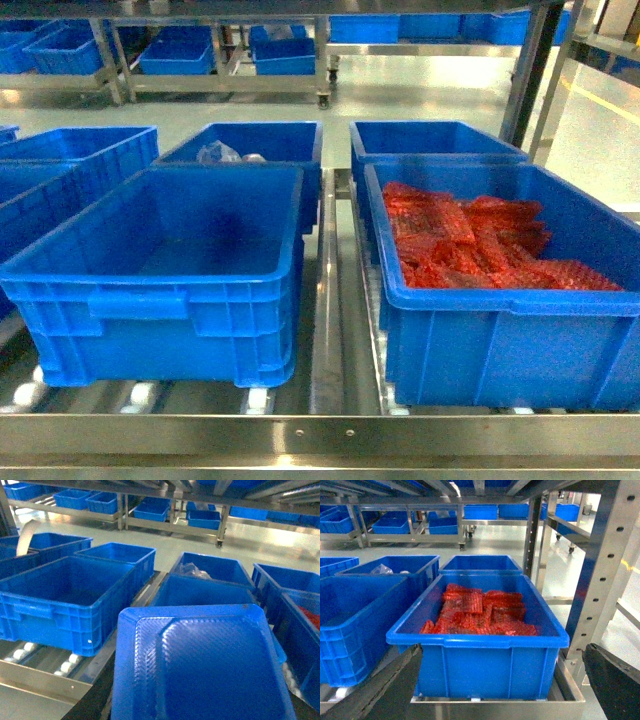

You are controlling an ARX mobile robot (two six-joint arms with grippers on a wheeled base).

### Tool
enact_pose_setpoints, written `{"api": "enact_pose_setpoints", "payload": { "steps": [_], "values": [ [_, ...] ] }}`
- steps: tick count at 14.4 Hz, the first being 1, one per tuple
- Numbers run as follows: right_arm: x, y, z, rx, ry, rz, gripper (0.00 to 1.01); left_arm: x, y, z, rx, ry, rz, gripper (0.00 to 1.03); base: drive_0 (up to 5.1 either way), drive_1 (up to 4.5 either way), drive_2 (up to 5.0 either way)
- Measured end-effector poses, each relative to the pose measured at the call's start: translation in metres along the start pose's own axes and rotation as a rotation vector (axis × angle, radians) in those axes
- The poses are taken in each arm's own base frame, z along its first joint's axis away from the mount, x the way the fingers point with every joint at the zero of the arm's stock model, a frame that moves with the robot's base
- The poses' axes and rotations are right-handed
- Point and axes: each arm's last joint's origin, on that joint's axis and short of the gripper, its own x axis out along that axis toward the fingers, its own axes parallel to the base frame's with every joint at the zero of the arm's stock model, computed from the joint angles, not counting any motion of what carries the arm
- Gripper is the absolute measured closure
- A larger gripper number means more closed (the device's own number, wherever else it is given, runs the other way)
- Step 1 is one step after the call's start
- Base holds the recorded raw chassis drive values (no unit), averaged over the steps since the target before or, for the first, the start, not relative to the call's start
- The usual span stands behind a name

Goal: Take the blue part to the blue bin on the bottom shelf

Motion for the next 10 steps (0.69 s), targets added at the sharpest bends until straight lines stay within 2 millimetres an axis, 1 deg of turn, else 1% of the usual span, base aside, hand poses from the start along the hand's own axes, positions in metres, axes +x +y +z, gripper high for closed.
{"api": "enact_pose_setpoints", "payload": {
  "steps": [10],
  "values": [
    [0.0000,0.0000,-0.0001,0.000,0.001,0.000,0.03,0.0001,0.0000,-0.0004,0.001,0.002,0.000,0.60,0.0,0.00,0.0]
  ]
}}
